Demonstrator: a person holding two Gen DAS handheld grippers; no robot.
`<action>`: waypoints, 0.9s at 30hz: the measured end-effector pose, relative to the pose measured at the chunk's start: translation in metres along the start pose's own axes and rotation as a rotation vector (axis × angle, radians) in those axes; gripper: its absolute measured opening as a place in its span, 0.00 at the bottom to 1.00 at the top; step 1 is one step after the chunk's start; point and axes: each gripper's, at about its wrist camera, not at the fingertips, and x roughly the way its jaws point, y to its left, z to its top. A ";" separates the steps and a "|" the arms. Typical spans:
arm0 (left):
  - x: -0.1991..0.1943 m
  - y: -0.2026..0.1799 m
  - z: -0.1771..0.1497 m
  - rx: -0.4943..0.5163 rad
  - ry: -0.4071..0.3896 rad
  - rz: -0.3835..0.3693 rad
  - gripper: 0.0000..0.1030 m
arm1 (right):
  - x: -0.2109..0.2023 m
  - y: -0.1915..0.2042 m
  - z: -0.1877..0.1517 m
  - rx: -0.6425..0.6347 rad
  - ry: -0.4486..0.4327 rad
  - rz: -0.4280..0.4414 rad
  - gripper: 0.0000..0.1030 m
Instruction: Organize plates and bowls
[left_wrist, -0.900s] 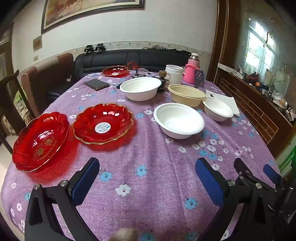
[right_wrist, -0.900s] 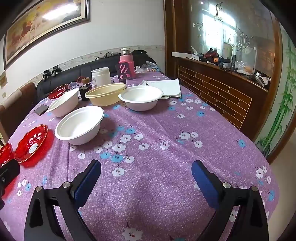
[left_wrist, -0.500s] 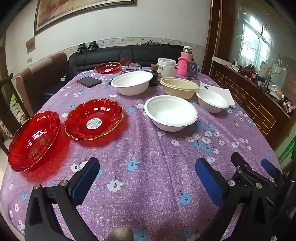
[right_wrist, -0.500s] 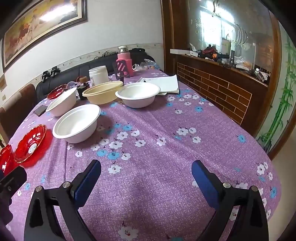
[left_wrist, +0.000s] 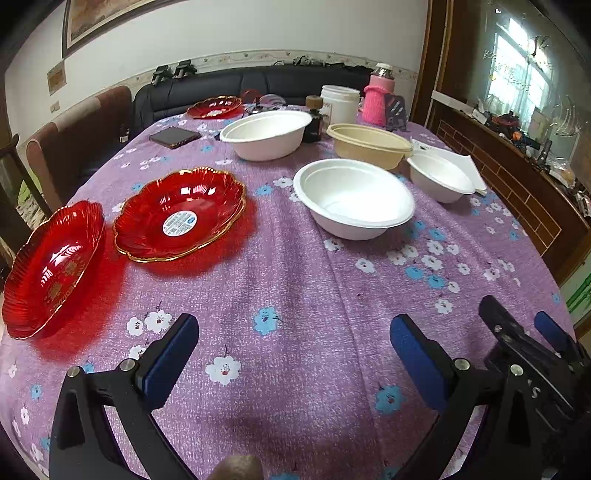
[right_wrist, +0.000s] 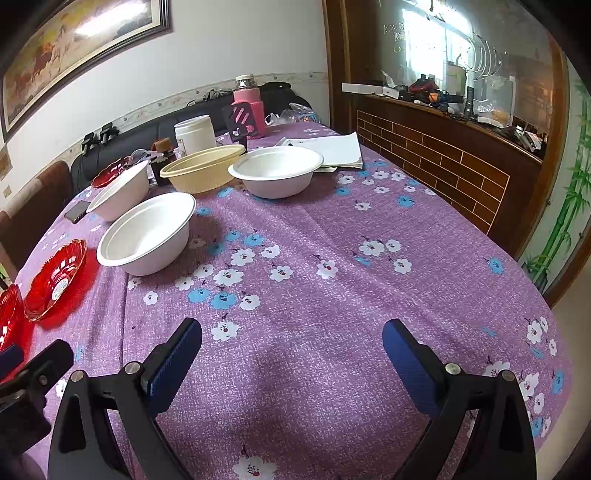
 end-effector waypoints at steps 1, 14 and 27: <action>0.004 0.001 0.001 -0.002 0.007 0.006 1.00 | 0.001 0.001 0.000 -0.002 0.001 0.001 0.97; 0.060 0.011 -0.001 -0.006 0.163 0.066 1.00 | 0.008 0.002 -0.001 0.003 0.035 0.022 0.97; 0.058 0.011 -0.005 -0.003 0.135 0.067 1.00 | 0.014 0.000 -0.004 0.016 0.063 0.066 0.97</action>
